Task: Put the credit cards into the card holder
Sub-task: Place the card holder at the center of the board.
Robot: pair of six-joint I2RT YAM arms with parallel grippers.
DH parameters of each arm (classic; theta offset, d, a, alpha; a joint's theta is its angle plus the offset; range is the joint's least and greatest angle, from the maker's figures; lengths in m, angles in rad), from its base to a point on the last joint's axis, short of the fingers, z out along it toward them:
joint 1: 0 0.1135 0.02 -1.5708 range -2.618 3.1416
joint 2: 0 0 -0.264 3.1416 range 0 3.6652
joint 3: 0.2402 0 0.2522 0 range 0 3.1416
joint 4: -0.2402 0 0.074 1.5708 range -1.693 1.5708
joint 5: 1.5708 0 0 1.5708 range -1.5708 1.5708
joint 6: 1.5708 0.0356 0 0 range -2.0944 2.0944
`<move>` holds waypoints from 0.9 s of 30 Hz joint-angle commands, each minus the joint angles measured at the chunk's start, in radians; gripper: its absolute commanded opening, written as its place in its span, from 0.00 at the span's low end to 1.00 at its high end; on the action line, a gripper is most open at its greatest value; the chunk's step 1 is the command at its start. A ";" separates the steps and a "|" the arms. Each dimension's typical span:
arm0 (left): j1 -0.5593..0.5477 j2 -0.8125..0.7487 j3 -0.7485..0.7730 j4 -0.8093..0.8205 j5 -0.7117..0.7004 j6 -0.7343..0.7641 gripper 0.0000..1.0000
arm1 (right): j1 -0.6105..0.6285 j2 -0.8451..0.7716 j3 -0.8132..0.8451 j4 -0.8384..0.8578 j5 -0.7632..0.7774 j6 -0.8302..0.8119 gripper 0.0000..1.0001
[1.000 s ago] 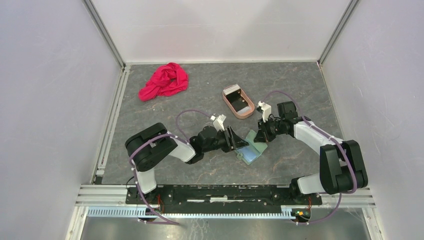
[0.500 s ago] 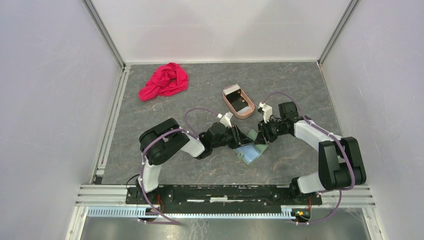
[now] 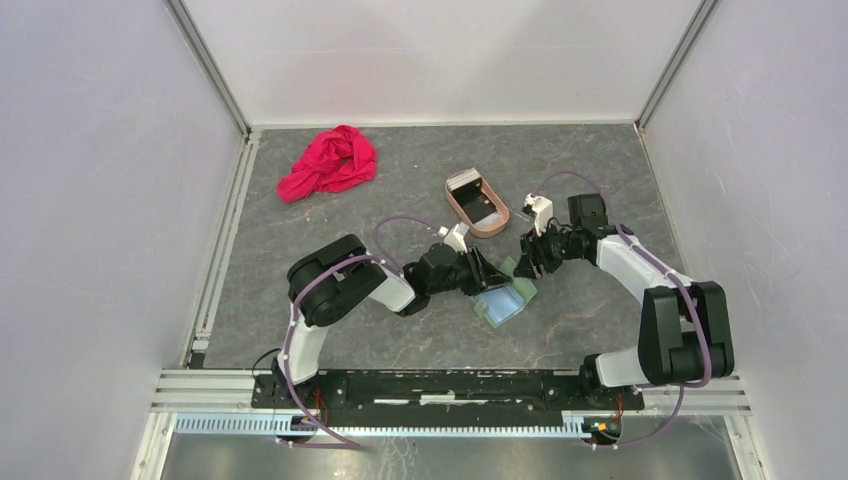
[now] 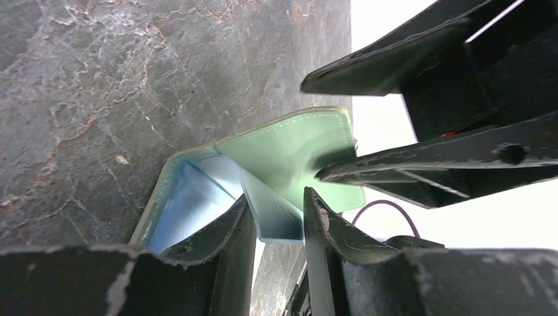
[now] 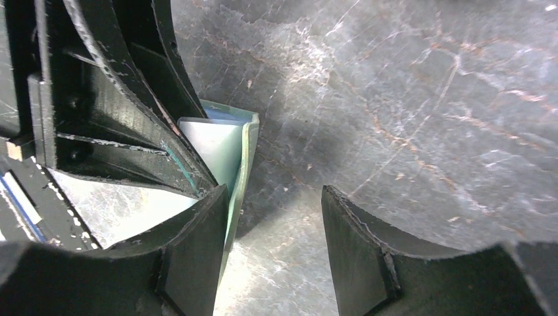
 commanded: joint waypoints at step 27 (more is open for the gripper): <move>-0.006 0.066 0.129 0.012 -0.033 -0.076 0.42 | -0.041 -0.189 -0.004 -0.262 -0.237 -0.416 0.49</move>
